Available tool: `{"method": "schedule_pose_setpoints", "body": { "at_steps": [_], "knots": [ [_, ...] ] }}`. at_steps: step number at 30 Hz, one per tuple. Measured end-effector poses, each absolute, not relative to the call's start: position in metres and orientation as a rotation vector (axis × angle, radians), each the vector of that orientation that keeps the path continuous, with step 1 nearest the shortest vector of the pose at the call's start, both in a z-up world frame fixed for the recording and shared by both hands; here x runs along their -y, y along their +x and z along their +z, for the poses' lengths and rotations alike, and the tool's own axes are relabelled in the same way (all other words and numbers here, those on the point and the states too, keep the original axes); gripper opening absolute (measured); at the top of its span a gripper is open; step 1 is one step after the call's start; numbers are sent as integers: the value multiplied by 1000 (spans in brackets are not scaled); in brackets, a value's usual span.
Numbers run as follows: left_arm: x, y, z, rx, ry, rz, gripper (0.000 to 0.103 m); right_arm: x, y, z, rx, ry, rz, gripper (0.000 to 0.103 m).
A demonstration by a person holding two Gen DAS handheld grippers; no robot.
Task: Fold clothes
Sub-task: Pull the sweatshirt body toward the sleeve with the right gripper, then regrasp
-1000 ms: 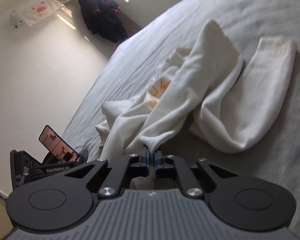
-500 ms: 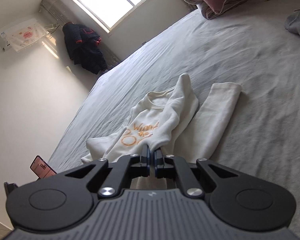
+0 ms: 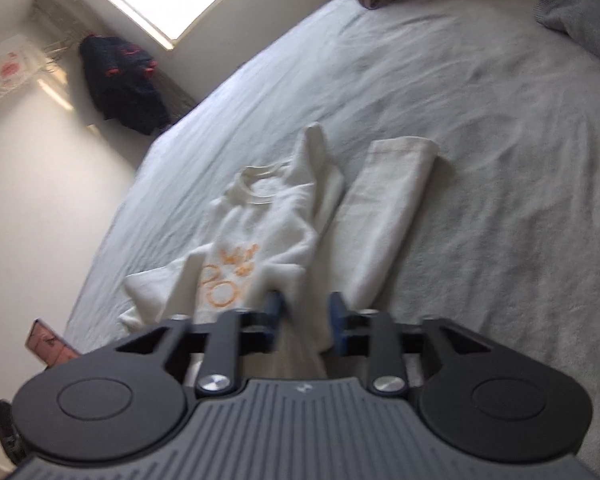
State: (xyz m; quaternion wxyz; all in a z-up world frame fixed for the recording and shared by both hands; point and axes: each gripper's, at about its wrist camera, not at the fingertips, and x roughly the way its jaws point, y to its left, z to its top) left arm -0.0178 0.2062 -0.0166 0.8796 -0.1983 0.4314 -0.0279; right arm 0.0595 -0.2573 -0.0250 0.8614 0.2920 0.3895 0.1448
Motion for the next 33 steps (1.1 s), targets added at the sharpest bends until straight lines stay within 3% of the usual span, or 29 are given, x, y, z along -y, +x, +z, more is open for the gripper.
{"method": "schedule_pose_setpoints", "body": {
  "at_steps": [1, 7, 11, 24, 25, 27, 28, 30, 33],
  "knots": [
    [-207, -16, -16, -891, -404, -46, 40, 259, 62, -28, -818, 615, 279, 54],
    [-204, 2, -16, -852, -410, -16, 43, 253, 75, -43, -832, 604, 221, 54],
    [-199, 25, -20, -837, -458, 2, 56, 250, 80, -48, -819, 601, 158, 54],
    [-180, 91, -38, -818, -592, 123, 57, 264, 97, -57, -791, 631, 65, 54],
    [-180, 96, -38, -816, -601, 131, 56, 261, 101, -60, -788, 623, 75, 50],
    [-183, 104, -42, -821, -642, 169, 53, 255, 107, -65, -793, 601, 97, 28],
    [-184, 108, -43, -819, -653, 186, 51, 254, 110, -66, -800, 596, 84, 10],
    [-187, 115, -41, -821, -639, 227, 26, 255, 115, -66, -805, 588, 66, 6],
    [-193, 124, -37, -829, -629, 284, 13, 258, 123, -47, -774, 470, 9, 6]
  ]
}}
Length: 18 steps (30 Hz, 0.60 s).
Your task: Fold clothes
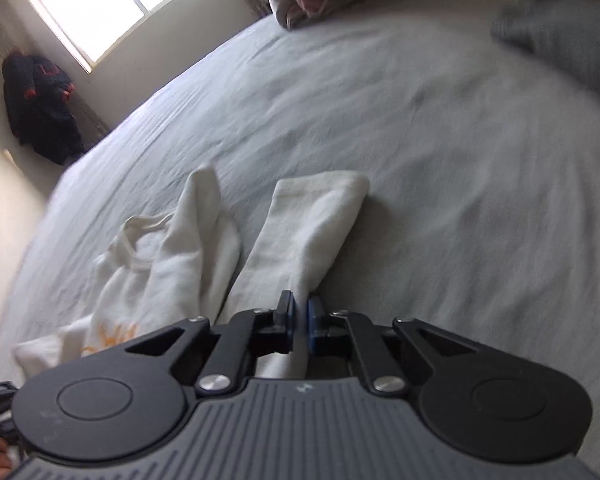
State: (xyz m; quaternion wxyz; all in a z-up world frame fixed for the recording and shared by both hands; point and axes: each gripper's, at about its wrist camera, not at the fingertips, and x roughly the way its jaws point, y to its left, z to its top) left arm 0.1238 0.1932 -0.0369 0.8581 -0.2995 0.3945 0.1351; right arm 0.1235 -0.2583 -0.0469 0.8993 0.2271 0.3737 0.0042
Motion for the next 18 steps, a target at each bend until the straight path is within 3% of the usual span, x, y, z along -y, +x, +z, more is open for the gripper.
{"method": "schedule_pose_setpoints", "body": {
  "at_steps": [9, 18],
  "knots": [
    [-197, 138, -13, -796, -409, 392, 12, 323, 148, 12, -600, 156, -283, 6],
    [-203, 142, -8, -894, -476, 384, 20, 376, 147, 3, -599, -16, -505, 6]
  ]
}}
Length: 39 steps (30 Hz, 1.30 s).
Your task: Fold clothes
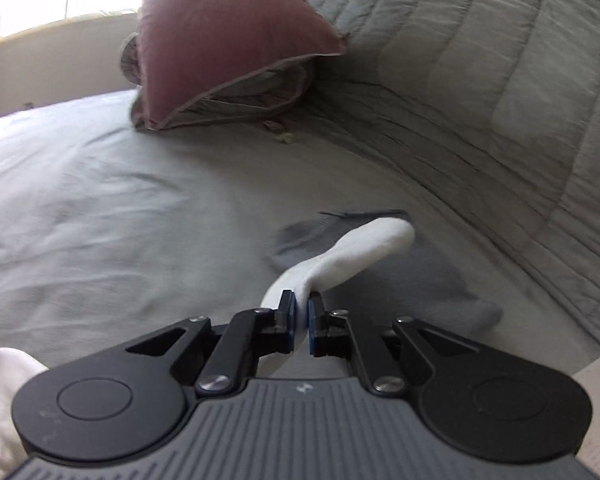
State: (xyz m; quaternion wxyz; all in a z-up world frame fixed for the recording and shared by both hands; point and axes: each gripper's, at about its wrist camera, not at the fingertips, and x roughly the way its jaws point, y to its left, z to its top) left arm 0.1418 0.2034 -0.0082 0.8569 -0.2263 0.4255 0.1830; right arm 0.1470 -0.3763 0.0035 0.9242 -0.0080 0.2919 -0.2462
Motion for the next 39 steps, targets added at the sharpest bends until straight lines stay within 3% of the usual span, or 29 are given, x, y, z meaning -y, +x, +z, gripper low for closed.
{"method": "schedule_pose_setpoints", "body": {
  "at_steps": [12, 15, 17, 19, 28, 39],
  "knots": [
    [-194, 136, 21, -892, -399, 252, 41, 401, 142, -13, -660, 53, -584, 7],
    [-184, 145, 27, -876, -344, 161, 49, 402, 142, -8, -669, 71, -535, 21],
    [-177, 154, 27, -861, -291, 111, 53, 396, 140, -3, -658, 60, -515, 42],
    [-172, 168, 22, -845, -245, 85, 55, 390, 138, 2, -642, 53, -489, 49],
    [-167, 229, -22, -783, -162, 47, 55, 345, 177, 4, -661, 92, -50, 49],
    [-156, 246, -41, -705, -141, -100, 55, 282, 223, -44, -809, 123, 312, 49]
  ]
}}
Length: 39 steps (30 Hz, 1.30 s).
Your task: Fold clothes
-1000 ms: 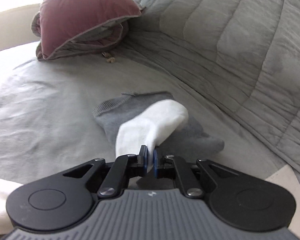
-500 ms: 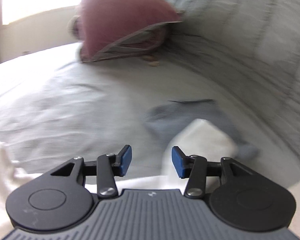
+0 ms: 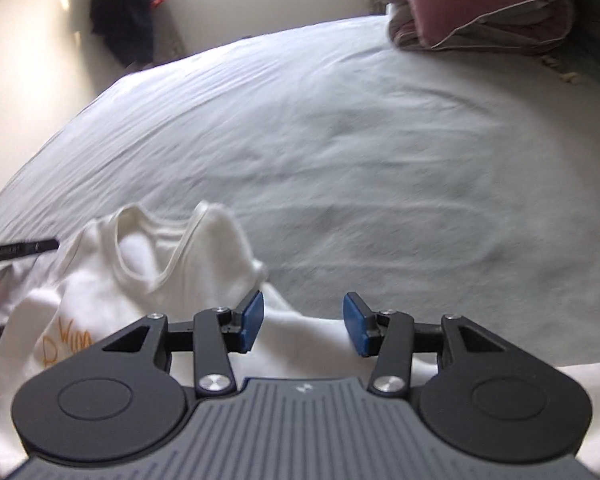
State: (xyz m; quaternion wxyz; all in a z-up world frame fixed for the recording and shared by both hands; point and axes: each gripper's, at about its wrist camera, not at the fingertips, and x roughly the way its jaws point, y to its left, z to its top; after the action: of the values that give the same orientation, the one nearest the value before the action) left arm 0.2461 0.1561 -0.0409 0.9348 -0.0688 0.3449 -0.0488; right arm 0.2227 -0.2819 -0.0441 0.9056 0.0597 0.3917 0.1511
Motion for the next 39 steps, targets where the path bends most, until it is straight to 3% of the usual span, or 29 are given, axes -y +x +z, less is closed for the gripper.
{"method": "schedule_pose_setpoints", "body": {
  "at_steps": [5, 6, 7, 8, 9, 11, 16, 19, 22, 23, 25, 26, 28, 36, 38, 39],
  "knots": [
    [-132, 256, -43, -711, -43, -141, 56, 271, 213, -53, -814, 76, 330, 49],
    [-126, 258, -46, -718, -10, -123, 56, 269, 212, -54, -811, 66, 330, 47],
    [-121, 259, -49, -721, 23, -105, 55, 267, 211, -55, -811, 51, 323, 40],
    [-115, 259, -51, -721, 54, -96, 49, 265, 211, -56, -814, 31, 317, 27],
    [-110, 257, -51, -717, 77, -106, 29, 263, 210, -57, -816, 9, 312, 22],
    [-101, 254, -50, -717, 109, -113, 5, 260, 205, -56, -805, -30, 298, 7],
    [-96, 241, -39, -659, 136, 9, 4, 257, 195, -51, -759, -103, 212, 5],
    [-98, 244, -43, -725, 148, 59, 4, 260, 200, -57, -790, -99, 182, 4],
    [-93, 246, -46, -731, 208, 24, 7, 257, 202, -58, -792, -106, 197, 9],
    [-95, 246, -43, -721, 189, -2, 9, 258, 203, -57, -788, -88, 205, 15],
    [-102, 247, -37, -695, 130, -40, 25, 263, 206, -54, -782, -36, 226, 19],
    [-106, 249, -35, -684, 86, -53, 44, 266, 208, -52, -775, -7, 232, 31],
    [-114, 254, -33, -670, 3, -83, 49, 271, 212, -50, -748, 50, 245, 48],
    [-97, 282, -48, -718, 5, -176, 47, 268, 234, -60, -729, 105, 241, 47],
    [-84, 282, -50, -725, 68, -194, 44, 262, 234, -64, -717, 82, 246, 33],
    [-77, 282, -51, -725, 104, -206, 35, 257, 232, -65, -712, 53, 253, 30]
  ]
}}
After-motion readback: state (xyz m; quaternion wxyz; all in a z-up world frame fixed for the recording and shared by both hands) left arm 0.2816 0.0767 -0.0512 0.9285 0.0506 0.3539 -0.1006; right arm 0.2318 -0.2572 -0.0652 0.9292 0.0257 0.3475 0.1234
